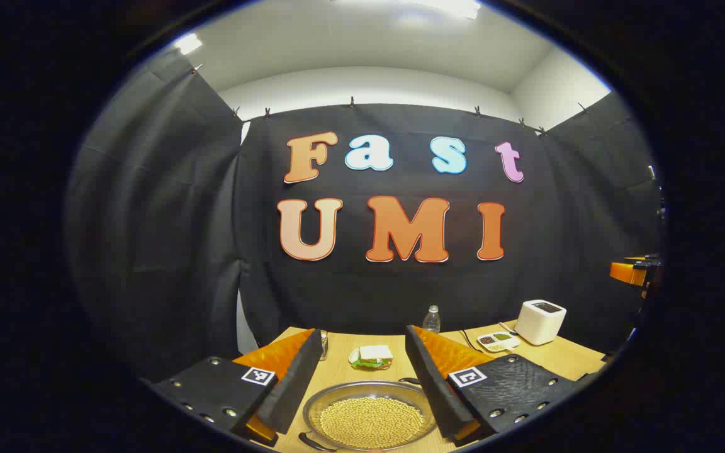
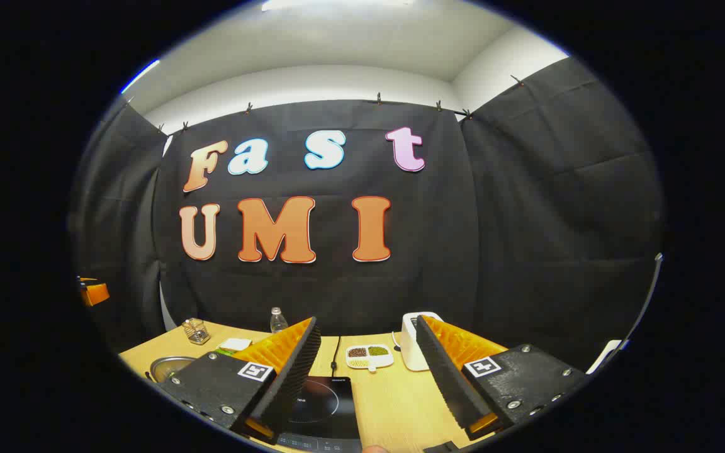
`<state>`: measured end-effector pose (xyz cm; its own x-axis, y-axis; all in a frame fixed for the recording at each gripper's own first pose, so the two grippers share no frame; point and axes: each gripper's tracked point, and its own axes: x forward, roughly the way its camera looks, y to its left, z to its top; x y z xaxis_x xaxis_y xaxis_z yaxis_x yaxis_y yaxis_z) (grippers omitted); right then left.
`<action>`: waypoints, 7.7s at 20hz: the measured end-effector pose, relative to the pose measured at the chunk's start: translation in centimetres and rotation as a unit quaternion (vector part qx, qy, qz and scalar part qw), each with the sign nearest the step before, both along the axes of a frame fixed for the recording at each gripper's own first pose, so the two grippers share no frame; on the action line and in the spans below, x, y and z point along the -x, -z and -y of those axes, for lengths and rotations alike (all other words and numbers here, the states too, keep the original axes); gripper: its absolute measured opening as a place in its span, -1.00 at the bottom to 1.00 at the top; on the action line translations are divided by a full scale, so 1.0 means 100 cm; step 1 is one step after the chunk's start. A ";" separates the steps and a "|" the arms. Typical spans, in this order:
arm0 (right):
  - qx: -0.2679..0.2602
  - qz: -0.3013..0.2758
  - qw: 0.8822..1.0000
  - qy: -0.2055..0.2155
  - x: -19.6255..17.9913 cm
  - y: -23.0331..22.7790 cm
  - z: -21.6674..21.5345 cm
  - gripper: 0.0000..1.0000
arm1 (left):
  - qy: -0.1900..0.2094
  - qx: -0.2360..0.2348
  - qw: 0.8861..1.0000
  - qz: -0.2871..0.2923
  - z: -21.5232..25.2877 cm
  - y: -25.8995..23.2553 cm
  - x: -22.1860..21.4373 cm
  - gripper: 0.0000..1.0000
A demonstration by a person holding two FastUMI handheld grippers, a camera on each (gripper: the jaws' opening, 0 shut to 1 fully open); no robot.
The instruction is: First push the handle of the pot to place it horizontally, then grasp the pot with both hands and set it on the induction cooktop.
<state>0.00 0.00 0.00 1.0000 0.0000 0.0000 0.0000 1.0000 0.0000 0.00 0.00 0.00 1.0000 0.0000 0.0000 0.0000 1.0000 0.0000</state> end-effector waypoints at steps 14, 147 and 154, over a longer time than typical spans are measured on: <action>0.016 -0.009 1.000 -0.008 -0.016 0.003 -0.014 0.89 | -0.017 -0.010 1.000 0.021 -0.011 -0.023 -0.021 0.69; 0.011 -0.072 0.997 0.020 -0.024 0.107 -0.099 0.90 | -0.008 0.063 0.950 -0.304 -0.213 0.355 -0.075 -0.96; -0.007 -0.070 0.997 0.018 -0.022 0.104 -0.113 0.90 | 0.000 0.060 0.950 -0.307 -0.219 0.358 -0.085 -0.96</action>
